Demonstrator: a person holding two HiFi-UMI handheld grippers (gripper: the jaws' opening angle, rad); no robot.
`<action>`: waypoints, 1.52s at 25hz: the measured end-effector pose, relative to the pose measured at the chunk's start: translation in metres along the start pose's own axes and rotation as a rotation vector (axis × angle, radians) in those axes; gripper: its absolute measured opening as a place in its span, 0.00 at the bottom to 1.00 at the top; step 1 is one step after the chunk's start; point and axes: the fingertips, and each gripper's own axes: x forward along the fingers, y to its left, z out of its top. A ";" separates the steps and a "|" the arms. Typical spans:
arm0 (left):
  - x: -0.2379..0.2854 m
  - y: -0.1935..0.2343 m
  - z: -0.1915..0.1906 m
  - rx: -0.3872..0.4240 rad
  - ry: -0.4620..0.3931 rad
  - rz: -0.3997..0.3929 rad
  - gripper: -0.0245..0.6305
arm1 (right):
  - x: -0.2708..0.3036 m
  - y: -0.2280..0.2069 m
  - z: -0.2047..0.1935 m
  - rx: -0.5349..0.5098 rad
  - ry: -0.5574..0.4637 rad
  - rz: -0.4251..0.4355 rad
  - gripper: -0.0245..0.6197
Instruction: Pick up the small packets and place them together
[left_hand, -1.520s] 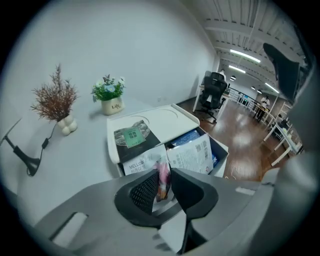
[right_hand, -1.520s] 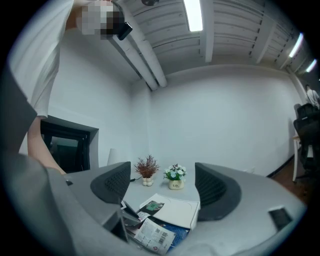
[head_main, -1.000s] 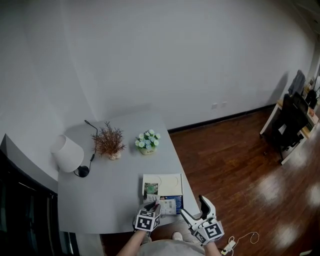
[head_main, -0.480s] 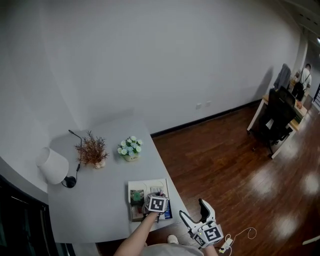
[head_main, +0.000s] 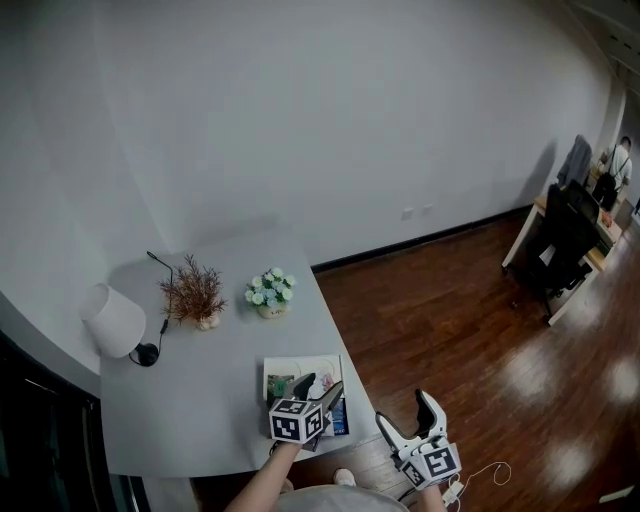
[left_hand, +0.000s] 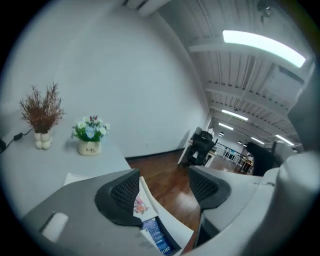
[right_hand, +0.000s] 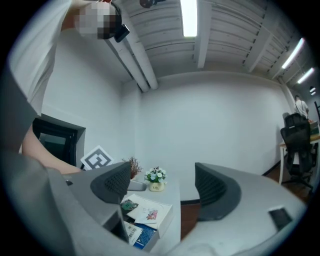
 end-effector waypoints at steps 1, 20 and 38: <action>-0.015 -0.001 0.012 0.020 -0.041 0.005 0.52 | 0.002 -0.001 0.005 0.000 -0.012 0.002 0.65; -0.257 0.066 0.050 0.280 -0.371 0.410 0.56 | 0.047 0.096 0.019 -0.097 0.015 0.169 0.65; -0.241 0.068 0.051 0.278 -0.362 0.312 0.56 | 0.052 0.109 0.018 -0.111 0.035 0.143 0.65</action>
